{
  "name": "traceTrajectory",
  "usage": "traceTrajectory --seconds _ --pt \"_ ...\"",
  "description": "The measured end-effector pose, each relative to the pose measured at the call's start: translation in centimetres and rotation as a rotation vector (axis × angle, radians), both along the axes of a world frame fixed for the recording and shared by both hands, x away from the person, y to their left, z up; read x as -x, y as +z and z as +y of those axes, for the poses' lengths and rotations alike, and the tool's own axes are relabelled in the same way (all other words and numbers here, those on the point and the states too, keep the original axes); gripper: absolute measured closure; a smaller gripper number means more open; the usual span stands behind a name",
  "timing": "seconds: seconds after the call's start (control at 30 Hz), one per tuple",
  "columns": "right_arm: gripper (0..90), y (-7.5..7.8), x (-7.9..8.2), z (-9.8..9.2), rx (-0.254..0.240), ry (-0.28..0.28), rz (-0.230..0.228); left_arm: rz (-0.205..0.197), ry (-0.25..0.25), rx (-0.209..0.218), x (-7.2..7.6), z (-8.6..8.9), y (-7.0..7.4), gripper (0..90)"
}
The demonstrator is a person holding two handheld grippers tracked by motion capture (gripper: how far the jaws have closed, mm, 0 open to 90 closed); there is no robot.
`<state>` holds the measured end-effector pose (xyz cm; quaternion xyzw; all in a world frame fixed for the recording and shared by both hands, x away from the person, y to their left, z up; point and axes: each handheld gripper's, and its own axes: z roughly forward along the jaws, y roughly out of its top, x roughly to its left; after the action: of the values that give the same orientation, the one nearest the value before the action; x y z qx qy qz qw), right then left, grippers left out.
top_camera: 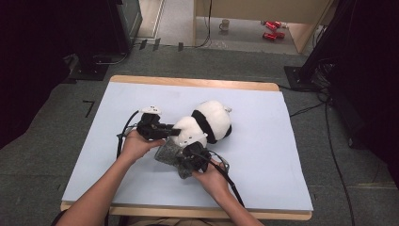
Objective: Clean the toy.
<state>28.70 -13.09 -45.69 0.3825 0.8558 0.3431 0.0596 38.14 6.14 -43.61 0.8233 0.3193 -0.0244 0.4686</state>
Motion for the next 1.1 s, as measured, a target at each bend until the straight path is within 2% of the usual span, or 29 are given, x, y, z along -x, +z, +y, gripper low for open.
traceTrajectory --seconds 0.03,0.27,0.57,0.67,0.77,0.97,1.1 --pt "78.9 0.6 -0.1 -0.3 -0.012 0.003 -0.004 0.003 0.001 0.001 0.0 0.0 0.0 69.9" --pt "78.9 2.1 -0.6 -1.4 -0.03 0.007 0.001 0.02 0.012 0.013 -0.3 0.3 -0.1 69.8" --pt "78.8 4.0 -1.4 -3.9 -0.068 -0.024 -0.003 0.027 0.015 0.014 -0.4 0.5 -0.2 69.8" --pt "78.8 4.7 -1.7 -4.8 -0.078 -0.049 -0.018 0.027 0.014 0.012 -0.5 0.6 -0.2 69.8" --pt "78.8 5.4 -2.1 -6.3 -0.1 -0.098 -0.033 0.027 0.014 0.013 -0.4 0.6 -0.3 69.7" --pt "78.8 5.6 -2.5 -7.5 -0.107 -0.134 -0.04 0.021 0.019 0.01 -0.4 0.6 -0.3 69.1" --pt "78.7 6.0 -2.9 -9.0 -0.111 -0.181 -0.052 0.002 0.024 0.007 -0.4 0.8 -0.4 67.5"
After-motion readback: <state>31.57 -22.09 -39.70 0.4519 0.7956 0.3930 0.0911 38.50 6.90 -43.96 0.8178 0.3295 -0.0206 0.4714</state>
